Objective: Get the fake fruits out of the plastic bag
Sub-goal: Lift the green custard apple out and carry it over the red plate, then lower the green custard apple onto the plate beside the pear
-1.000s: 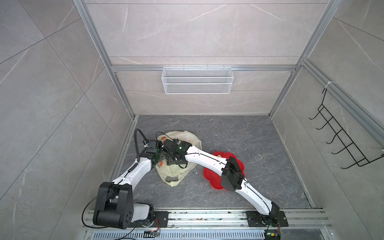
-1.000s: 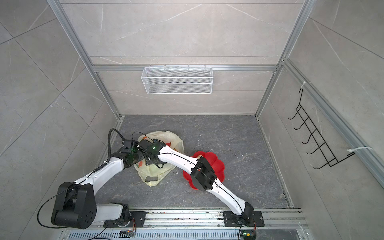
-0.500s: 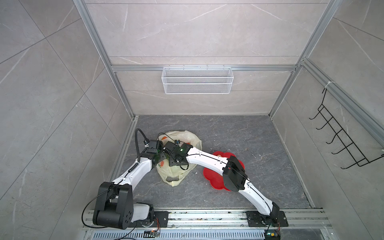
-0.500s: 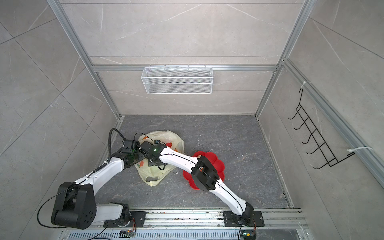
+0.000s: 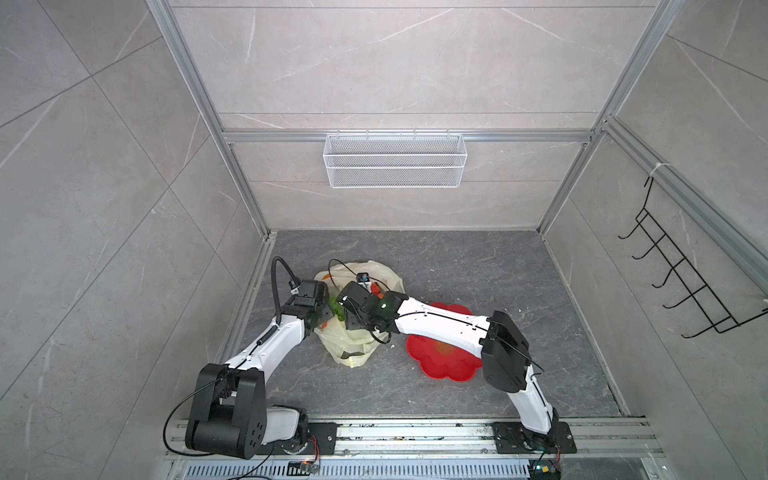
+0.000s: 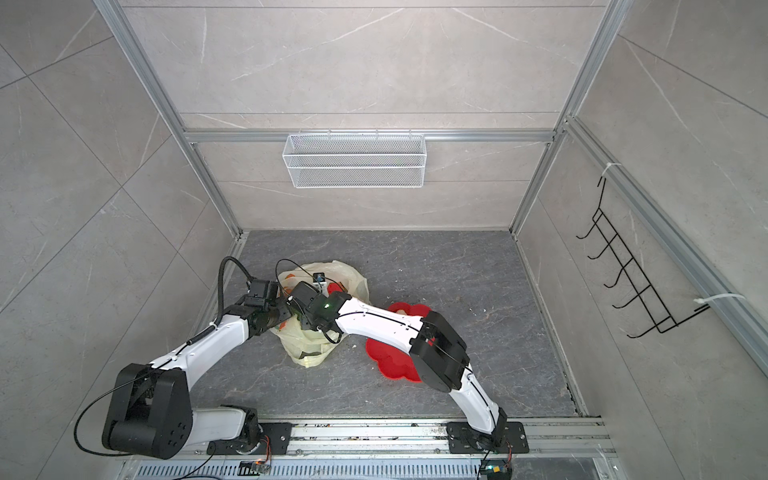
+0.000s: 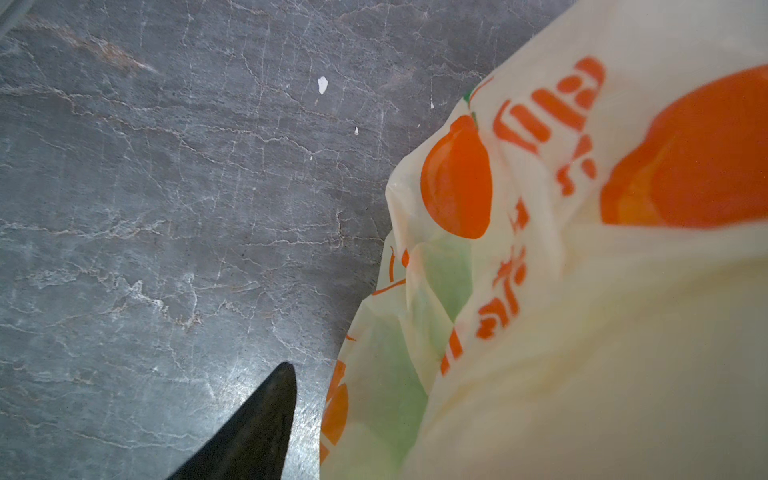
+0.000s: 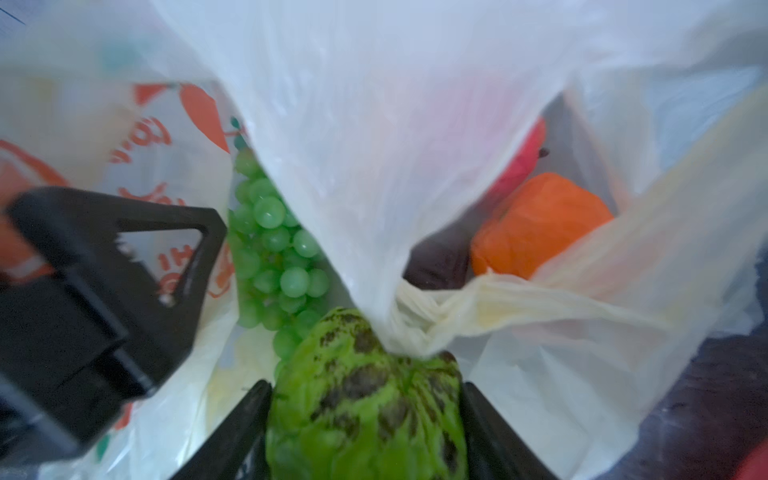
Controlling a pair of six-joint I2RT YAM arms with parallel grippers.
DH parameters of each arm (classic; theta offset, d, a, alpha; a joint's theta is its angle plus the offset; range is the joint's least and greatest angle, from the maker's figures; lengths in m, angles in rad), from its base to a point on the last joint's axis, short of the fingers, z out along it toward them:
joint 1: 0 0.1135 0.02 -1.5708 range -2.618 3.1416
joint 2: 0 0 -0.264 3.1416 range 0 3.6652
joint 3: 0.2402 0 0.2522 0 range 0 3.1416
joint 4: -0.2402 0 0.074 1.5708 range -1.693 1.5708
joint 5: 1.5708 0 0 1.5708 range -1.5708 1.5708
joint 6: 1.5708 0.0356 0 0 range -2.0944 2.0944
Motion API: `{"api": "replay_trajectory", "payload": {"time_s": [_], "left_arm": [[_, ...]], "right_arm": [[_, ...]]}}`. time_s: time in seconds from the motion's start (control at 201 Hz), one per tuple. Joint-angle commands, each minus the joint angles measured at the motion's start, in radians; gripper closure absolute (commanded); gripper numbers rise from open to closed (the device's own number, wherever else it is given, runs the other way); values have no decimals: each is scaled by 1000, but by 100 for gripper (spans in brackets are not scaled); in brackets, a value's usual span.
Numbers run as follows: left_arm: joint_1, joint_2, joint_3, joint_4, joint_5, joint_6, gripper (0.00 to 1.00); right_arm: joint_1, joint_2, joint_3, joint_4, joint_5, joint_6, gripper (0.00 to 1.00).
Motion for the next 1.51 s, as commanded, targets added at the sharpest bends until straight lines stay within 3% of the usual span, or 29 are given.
{"api": "replay_trajectory", "payload": {"time_s": [0.0, 0.329, 0.826, 1.235, 1.503], "left_arm": [[-2, -5, 6, 21, 2, -7, 31], [-1, 0, 5, 19, 0, -5, 31], [-2, -6, 5, 24, 13, -2, 31], [-2, -12, -2, 42, 24, 4, 30], [-2, -9, -4, 51, 36, 7, 30]], "right_arm": [[9, -66, -53, 82, 70, -36, 34], [12, -118, -112, 112, 107, -46, 33], [-12, -473, -458, 138, 225, -90, 34], [-148, -708, -680, -95, 287, -29, 34], [-255, -749, -811, -203, 288, 8, 33]]}}
